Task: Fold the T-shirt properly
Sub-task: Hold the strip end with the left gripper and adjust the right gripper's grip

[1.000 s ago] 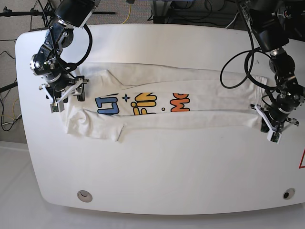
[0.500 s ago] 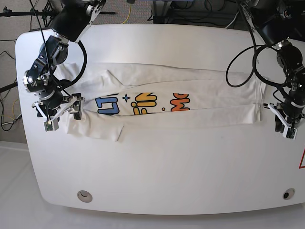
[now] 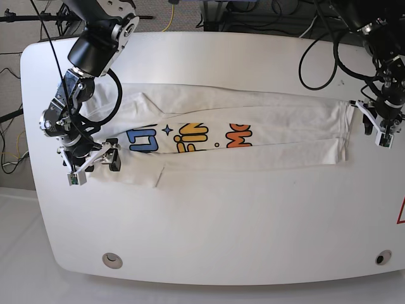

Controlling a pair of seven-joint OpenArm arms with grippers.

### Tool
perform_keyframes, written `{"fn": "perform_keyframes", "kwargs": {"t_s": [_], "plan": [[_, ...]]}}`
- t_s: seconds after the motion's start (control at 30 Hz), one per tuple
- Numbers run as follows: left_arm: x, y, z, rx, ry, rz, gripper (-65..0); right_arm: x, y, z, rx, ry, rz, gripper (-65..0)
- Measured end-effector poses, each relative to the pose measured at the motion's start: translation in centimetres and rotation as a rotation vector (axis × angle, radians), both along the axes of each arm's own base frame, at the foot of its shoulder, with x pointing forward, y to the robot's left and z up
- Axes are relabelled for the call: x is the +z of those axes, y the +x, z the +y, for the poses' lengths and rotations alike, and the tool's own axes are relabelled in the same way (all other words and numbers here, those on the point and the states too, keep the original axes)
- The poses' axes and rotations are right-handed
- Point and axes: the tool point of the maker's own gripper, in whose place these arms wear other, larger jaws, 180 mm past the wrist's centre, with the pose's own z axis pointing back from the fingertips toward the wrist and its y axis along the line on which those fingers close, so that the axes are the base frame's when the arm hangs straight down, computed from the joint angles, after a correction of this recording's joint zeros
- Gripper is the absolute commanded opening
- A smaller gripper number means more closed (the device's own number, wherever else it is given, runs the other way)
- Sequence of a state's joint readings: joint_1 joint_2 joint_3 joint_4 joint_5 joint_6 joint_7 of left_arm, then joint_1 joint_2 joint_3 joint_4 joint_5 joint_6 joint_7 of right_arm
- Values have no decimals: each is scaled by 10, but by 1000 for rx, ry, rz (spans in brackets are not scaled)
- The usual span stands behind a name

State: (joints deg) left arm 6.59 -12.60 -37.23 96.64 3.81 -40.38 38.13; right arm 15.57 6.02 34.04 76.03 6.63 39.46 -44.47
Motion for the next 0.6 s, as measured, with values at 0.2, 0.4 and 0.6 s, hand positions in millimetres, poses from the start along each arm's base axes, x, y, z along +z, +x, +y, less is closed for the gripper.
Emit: {"fn": "perform_keyframes", "kwargs": {"t_s": [0.2, 0.4, 0.6], "plan": [[-7, -14, 3, 5, 9, 33, -474, -6, 11, -6, 17, 0, 25, -184], [-14, -22, 3, 4, 8, 58, -475, -6, 20, -8, 0, 34, -31, -184], [-14, -24, 5, 8, 11, 60, -475, -25, 14, -4, 0, 67, 6, -184]]}}
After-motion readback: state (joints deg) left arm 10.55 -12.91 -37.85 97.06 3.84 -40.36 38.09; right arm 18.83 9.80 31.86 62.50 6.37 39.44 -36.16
